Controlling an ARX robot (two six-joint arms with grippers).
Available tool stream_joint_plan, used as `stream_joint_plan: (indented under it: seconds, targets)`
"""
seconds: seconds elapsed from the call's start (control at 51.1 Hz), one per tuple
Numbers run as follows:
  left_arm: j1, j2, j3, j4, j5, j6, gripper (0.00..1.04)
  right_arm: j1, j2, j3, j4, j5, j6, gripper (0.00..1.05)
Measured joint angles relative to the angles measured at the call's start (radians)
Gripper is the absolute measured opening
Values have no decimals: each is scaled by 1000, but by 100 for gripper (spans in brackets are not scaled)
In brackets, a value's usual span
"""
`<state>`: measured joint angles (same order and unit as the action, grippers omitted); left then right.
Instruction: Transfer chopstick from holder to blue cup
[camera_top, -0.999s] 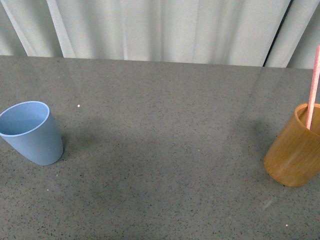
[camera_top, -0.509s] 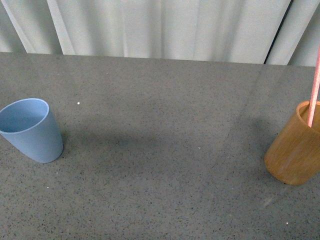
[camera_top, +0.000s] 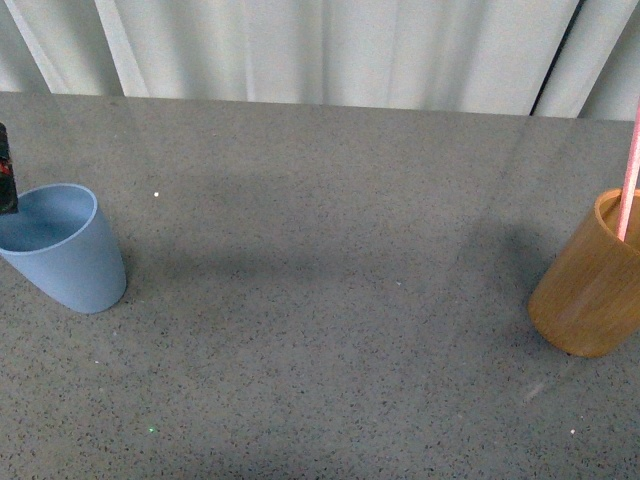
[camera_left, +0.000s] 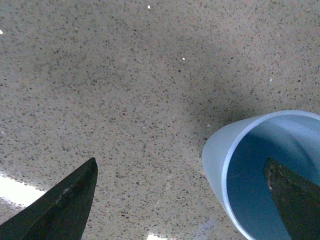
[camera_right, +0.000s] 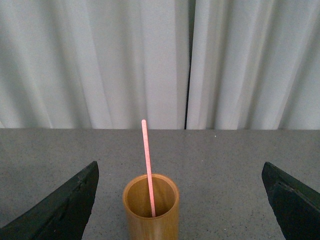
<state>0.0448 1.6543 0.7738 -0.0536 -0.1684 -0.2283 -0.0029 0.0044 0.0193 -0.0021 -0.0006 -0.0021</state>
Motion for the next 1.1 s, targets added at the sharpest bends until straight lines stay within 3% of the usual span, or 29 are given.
stream_joint_plan:
  seconds: [0.431,0.548,0.901,1.097]
  targets:
    - [-51,136,40,2,-69,-50,96,0,0,0,0,0,0,95]
    - [-64,163,61,-21,-54,-74,78,0,0,0,0,0,0,95]
    - [-157,133,113,-100,27,-134,5,0,0,0,0,0,0,95]
    - [-225,86,128,-155,51,-145,3,0,0,0,0,0,0,95]
